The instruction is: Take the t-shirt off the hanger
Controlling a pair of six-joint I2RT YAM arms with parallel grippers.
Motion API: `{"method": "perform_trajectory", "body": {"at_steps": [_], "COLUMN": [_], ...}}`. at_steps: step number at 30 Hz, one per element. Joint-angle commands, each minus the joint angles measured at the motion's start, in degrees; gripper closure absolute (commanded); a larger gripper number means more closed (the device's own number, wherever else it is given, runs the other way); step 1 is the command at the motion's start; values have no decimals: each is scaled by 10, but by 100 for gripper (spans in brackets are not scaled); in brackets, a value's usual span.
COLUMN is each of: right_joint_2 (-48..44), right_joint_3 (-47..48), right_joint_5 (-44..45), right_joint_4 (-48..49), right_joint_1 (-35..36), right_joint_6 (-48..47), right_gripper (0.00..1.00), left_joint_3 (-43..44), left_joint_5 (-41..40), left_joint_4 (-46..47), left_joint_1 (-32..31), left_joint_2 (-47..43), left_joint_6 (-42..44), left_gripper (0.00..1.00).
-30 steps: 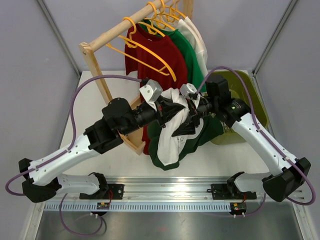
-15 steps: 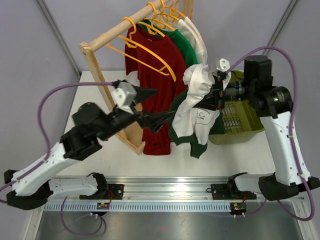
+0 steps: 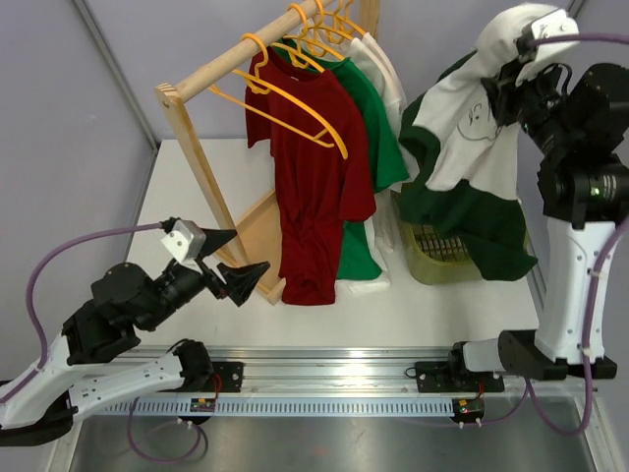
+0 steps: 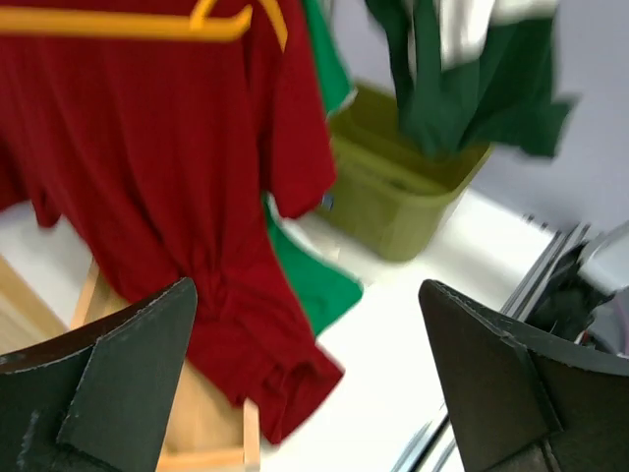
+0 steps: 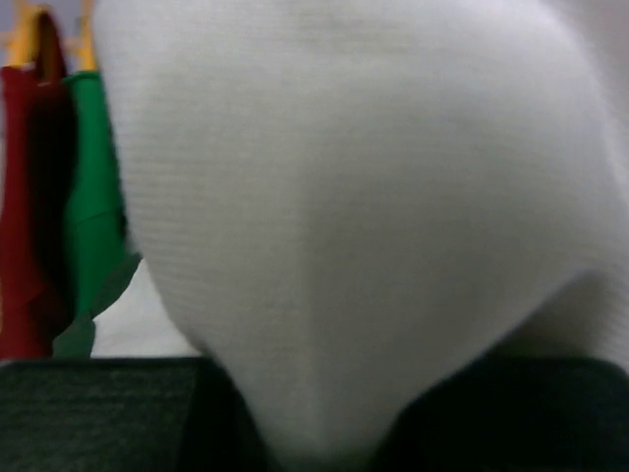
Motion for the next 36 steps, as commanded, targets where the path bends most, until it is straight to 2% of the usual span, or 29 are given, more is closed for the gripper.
{"method": "perform_trajectory", "body": {"at_steps": [1, 5, 11, 14, 17, 18, 21, 23, 26, 29, 32, 36], "right_joint_2": [70, 102, 79, 44, 3, -19, -39, -32, -25, -54, -71, -89], "right_joint_3": [14, -35, -204, -338, -412, -464, -546, -562, -526, -474, -403, -369], "right_joint_5": [79, 37, -82, -113, -110, -101, -32, 0, -16, 13, 66, 57], "right_joint_4": [106, 130, 161, 168, 160, 165, 177, 158, 110, 72, 35, -20], "right_joint_1": [-52, -75, -75, -75, -75, -74, -76, -82, -113, -123, -123, -123], "right_joint_6": [61, 94, 167, 159, 130, 114, 86, 67, 53, 44, 84, 170], "right_gripper": [100, 100, 100, 100, 100, 100, 98, 67, 2, 1, 1, 1], "left_joint_3": [-28, -52, -62, -74, -81, -85, -95, -98, -104, -119, -135, -148], "left_joint_5": [-41, -56, -67, -71, -75, -75, -76, -81, -83, -89, -97, -116], "left_joint_4": [-58, -72, -85, -87, -87, -86, -79, -75, -75, -72, -73, -71], "left_joint_1": [-2, -1, -1, -2, -2, -1, -2, -2, -2, -2, -2, -1], "left_joint_2": [-25, -51, -74, -84, -91, -93, -98, -99, -92, -83, -75, -78], "left_joint_6": [-37, -48, -53, -53, -54, -54, -53, -55, -65, -82, -103, -124], "left_gripper": [1, 1, 1, 1, 1, 1, 1, 1, 1, 1, 1, 1]}}
